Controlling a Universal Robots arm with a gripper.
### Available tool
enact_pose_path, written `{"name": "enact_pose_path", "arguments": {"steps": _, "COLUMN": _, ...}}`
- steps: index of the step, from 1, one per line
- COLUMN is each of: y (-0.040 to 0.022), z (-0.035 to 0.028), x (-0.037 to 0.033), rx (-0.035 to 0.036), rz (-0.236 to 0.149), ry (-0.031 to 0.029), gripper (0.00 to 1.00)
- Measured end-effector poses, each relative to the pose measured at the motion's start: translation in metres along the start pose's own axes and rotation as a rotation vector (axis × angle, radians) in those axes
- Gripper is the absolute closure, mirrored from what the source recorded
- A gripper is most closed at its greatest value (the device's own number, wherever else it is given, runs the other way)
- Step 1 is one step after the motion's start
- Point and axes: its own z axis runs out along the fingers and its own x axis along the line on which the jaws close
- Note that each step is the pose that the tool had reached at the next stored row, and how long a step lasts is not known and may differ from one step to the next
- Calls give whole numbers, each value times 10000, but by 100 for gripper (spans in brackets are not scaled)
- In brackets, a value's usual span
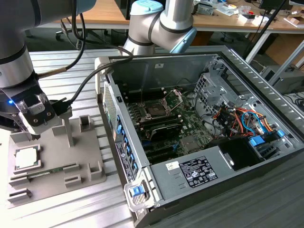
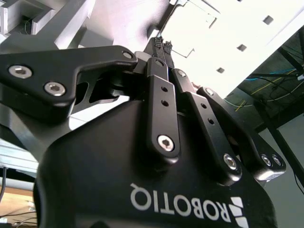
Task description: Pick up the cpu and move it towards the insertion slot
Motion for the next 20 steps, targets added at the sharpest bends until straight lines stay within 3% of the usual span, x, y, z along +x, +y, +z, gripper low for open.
{"name": "enact_pose_path", "arguments": {"steps": 20, "y": -11, "z": 50, "x": 0, "rx": 0, "rz": 0, "ry": 0, "gripper": 89}}
